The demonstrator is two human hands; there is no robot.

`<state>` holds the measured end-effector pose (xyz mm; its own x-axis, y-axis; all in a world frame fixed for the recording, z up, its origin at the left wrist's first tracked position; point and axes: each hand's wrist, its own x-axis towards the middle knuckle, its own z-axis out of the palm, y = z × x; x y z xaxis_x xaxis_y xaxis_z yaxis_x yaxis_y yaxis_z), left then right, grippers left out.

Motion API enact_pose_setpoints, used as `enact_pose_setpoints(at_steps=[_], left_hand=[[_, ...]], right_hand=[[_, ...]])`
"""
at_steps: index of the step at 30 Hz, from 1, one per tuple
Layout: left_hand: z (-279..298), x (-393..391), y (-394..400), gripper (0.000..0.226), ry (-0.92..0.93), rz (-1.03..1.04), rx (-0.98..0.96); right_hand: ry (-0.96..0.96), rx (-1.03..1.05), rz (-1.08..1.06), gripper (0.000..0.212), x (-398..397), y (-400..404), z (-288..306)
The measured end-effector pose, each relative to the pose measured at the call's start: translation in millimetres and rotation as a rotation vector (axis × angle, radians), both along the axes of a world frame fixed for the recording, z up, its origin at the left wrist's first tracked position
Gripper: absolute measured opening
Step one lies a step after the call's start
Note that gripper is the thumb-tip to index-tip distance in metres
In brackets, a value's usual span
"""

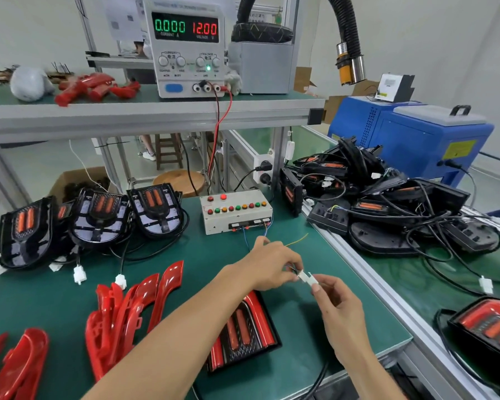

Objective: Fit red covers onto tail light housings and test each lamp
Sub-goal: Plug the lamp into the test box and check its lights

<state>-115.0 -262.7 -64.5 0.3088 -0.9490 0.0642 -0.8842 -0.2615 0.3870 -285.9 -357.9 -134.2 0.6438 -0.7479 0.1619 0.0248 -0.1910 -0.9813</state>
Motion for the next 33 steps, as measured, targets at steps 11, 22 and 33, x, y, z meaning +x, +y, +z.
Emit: enact_pose_setpoints(at_steps=[11, 22, 33], left_hand=[[-1, 2, 15, 0.016, 0.014, -0.012, -0.069], [3, 3, 22, 0.022, 0.004, -0.016, -0.054], [6, 3, 22, 0.021, 0.026, -0.05, -0.064]], right_hand=[[-0.006, -0.128, 0.015, 0.023, 0, 12, -1], [0.023, -0.547, -0.095, 0.033, 3, 22, -5], [0.103, -0.586, -0.038, 0.036, 2, 23, -4]])
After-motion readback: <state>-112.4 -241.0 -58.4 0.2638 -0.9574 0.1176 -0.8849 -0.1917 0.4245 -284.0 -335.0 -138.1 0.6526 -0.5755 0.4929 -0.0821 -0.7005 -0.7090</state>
